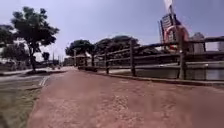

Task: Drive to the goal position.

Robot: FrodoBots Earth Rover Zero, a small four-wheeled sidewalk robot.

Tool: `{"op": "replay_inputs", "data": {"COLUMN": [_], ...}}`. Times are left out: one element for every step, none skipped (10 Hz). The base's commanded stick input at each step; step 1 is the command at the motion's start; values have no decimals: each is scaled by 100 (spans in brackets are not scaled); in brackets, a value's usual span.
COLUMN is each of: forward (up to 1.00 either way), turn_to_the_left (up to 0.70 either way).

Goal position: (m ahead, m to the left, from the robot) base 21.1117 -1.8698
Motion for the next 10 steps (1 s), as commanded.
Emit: {"op": "replay_inputs", "data": {"forward": [100, 100, 100, 100, 100, 100, 100, 100, 100, 100], "turn_to_the_left": [41, 41, 18, 1, 1, 1, 1, 1, 1, 1]}}
